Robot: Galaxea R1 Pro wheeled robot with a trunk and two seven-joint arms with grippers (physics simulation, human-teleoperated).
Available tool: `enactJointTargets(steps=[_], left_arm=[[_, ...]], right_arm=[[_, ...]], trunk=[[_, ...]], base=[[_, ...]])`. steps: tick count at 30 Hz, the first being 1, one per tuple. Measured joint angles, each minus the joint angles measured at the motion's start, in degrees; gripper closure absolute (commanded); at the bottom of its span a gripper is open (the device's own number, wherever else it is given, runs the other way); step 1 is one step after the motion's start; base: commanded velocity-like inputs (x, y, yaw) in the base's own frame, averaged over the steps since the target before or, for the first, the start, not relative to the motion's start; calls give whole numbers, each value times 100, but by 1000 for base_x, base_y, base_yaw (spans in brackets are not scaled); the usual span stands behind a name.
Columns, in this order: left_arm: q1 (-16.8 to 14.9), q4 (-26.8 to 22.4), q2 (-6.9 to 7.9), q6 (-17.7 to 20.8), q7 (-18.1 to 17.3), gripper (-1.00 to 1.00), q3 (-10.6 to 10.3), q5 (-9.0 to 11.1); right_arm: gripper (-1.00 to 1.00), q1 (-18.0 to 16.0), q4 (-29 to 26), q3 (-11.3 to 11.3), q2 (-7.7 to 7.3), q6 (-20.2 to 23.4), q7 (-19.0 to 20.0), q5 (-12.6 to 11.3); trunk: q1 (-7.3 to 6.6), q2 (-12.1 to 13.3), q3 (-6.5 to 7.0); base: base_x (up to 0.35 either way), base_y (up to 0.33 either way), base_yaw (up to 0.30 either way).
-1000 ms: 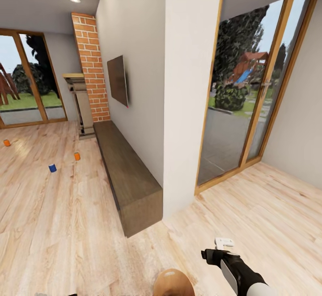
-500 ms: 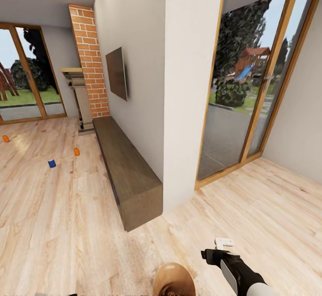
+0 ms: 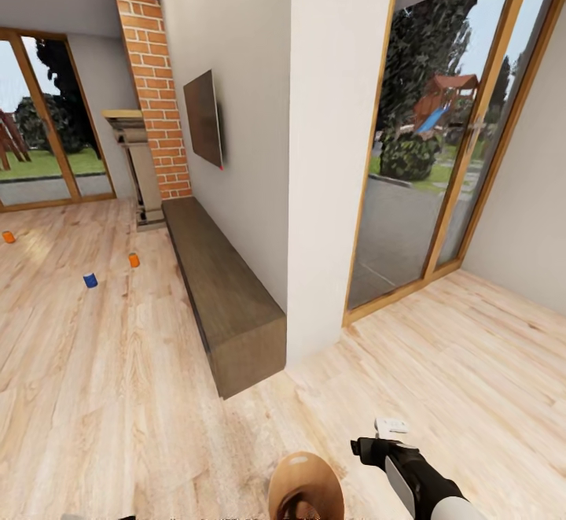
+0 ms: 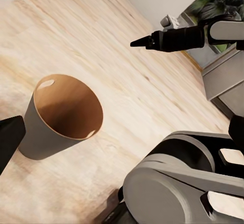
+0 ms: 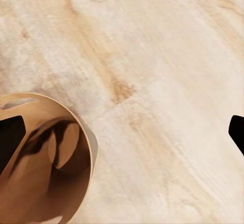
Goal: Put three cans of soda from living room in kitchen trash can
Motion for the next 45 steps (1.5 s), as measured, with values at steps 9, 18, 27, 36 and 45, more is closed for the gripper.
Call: enactJointTargets(steps=[9, 18, 27, 36, 45], left_arm=[[0, 0, 0, 0, 0, -100, 0, 1], [0, 0, 0, 0, 0, -100, 0, 2], [0, 0, 0, 0, 0, -100, 0, 2], [0, 0, 0, 0, 0, -100, 0, 3], [0, 0, 0, 0, 0, -100, 0, 0]], right_arm=[[-100, 2, 0, 7, 8, -4, 0, 0], [-100, 0, 0, 9, 10, 1, 0, 1], [-100, 2, 0, 8, 12, 2, 0, 1], [-100, 1, 0, 8, 12, 2, 0, 1], [-100, 4, 0, 8, 10, 1, 0, 1]], trunk=[[87, -159, -114], [285, -520, -348], [482, -881, -591], [680, -1242, -833], [878, -1603, -1070]], base=[[0, 0, 0], [0, 0, 4], [0, 0, 91], [0, 0, 134], [0, 0, 141]])
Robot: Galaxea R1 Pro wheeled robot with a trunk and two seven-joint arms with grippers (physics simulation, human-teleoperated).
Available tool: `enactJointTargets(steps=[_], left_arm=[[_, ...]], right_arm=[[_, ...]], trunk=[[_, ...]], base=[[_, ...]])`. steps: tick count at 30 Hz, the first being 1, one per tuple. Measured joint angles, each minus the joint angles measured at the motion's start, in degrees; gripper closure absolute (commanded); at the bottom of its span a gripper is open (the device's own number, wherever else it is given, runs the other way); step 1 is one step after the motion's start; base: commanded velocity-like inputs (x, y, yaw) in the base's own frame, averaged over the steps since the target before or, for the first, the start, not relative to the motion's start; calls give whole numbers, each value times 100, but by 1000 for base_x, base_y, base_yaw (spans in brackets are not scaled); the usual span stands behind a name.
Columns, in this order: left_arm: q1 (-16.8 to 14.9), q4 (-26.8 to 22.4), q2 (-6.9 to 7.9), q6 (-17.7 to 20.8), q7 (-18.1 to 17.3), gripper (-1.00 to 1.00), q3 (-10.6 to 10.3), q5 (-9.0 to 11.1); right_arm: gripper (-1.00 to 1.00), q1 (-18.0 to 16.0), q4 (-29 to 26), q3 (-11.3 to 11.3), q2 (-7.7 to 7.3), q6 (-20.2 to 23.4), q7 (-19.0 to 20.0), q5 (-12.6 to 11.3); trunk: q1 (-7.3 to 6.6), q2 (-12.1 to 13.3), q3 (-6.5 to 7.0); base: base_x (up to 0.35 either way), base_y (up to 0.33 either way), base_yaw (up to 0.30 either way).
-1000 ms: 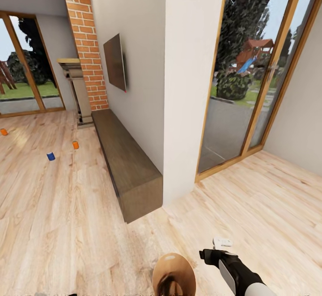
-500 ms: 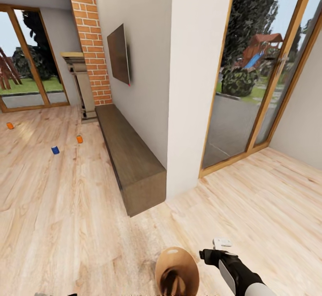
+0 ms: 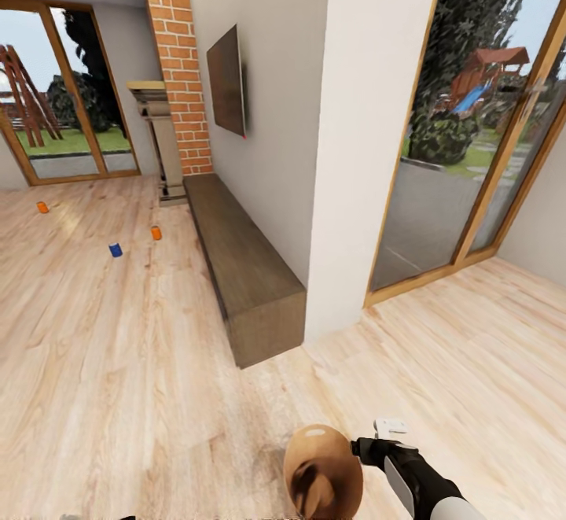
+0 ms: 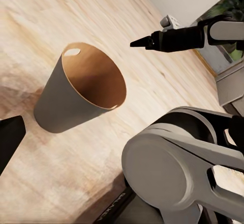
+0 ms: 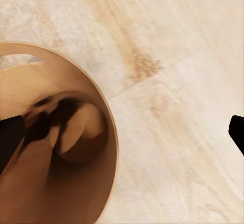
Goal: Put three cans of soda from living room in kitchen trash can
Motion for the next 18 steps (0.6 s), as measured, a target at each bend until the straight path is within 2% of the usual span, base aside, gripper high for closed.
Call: enactJointTargets(steps=[8, 18], left_arm=[[0, 0, 0, 0, 0, -100, 0, -1], [0, 0, 0, 0, 0, -100, 0, -2]], right_arm=[[-100, 3, 0, 0, -1, -1, 8, -1], [-100, 4, 0, 0, -3, 0, 9, -1]], trunk=[[1, -2, -16], [220, -401, -232]], base=[[0, 0, 25], [0, 0, 2]])
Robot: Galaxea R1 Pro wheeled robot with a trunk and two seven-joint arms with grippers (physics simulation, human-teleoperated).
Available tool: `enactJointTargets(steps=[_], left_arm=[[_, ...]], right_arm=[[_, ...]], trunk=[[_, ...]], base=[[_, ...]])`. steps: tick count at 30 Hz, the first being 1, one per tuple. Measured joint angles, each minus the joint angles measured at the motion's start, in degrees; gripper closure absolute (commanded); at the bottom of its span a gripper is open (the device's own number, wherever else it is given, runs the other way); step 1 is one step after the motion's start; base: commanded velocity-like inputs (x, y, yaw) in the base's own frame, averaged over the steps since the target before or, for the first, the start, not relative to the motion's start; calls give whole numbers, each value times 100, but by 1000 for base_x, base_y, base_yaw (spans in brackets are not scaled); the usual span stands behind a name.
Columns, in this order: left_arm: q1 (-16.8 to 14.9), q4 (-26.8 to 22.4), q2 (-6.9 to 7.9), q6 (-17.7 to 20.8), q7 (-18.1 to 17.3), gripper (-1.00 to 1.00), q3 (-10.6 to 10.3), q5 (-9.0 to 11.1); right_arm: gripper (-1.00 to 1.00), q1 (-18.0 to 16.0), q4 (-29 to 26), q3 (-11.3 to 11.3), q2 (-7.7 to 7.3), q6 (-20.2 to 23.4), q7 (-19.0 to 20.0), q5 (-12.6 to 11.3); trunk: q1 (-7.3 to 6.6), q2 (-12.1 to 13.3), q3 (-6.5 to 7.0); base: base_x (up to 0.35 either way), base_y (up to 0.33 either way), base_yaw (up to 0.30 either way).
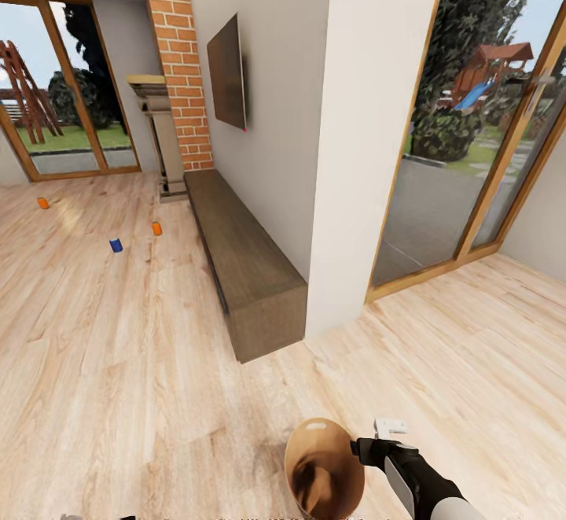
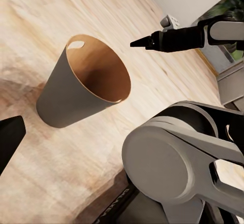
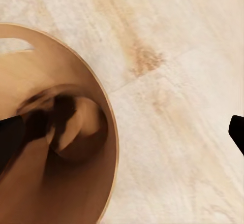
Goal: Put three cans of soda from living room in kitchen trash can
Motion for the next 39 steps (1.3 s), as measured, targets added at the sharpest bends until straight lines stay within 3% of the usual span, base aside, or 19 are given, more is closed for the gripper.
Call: enactJointTargets(steps=[22, 31, 37, 39], left_arm=[[0, 0, 0, 0, 0, -100, 0, 2], [0, 0, 0, 0, 0, -100, 0, 3], [0, 0, 0, -1, 0, -100, 0, 0], [0, 0, 0, -1, 0, -100, 0, -1]], right_arm=[[-100, 1, 0, 0, 7, 0, 0, 0], [-100, 1, 0, 9, 9, -4, 0, 0], [-100, 1, 0, 535, 2, -8, 0, -8], [-100, 1, 0, 606, 1, -8, 0, -8]], trunk=[[483, -882, -588], [527, -963, -650], [659, -1203, -790], [703, -1283, -841]], base=[[0, 0, 42], [0, 0, 21], [0, 0, 2], [0, 0, 0]])
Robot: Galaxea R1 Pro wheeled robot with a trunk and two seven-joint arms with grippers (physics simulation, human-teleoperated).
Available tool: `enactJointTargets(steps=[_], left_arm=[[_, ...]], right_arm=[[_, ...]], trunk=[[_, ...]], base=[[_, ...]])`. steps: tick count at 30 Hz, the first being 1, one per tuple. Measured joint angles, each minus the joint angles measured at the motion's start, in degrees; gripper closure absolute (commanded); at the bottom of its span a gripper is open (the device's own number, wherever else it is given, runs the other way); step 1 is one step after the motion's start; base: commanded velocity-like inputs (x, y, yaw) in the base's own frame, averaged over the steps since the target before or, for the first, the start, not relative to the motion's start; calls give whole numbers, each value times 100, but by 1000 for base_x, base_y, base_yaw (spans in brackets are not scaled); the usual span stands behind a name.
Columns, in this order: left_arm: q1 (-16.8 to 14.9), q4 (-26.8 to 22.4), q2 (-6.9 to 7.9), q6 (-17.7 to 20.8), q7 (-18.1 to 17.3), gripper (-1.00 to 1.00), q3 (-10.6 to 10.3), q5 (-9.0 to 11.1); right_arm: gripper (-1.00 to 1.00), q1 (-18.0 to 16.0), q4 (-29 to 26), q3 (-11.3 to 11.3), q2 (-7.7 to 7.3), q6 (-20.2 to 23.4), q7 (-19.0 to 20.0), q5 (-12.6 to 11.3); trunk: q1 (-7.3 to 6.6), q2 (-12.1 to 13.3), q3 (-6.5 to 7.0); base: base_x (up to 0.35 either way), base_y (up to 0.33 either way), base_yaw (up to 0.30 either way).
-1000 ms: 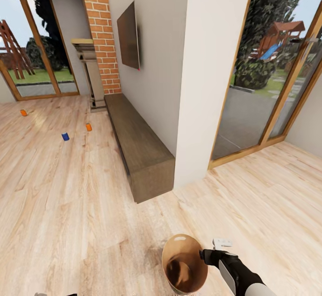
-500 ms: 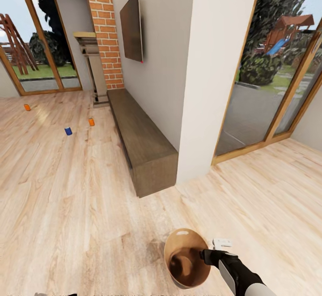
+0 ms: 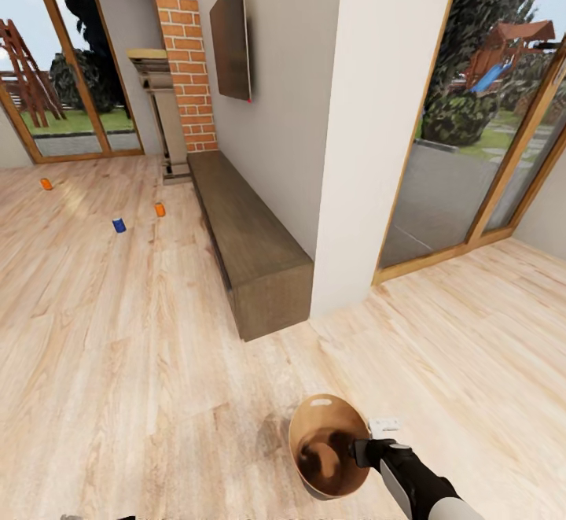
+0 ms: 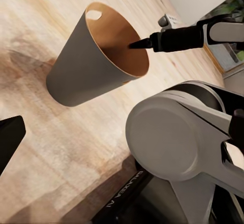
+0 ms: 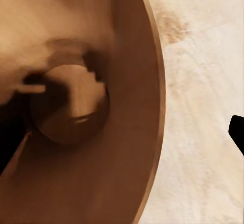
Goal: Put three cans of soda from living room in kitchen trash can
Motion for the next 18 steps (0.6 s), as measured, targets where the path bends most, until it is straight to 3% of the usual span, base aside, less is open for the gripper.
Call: enactJointTargets(steps=[6, 18], left_arm=[[0, 0, 0, 0, 0, -100, 0, 0], [0, 0, 0, -5, 0, -100, 0, 2]], right_arm=[[-100, 0, 0, 105, -1, -1, 0, -1], [-100, 0, 0, 126, -1, -1, 0, -1]], trunk=[[67, -122, -104], [67, -122, -124]], base=[[0, 0, 0], [0, 0, 0]])
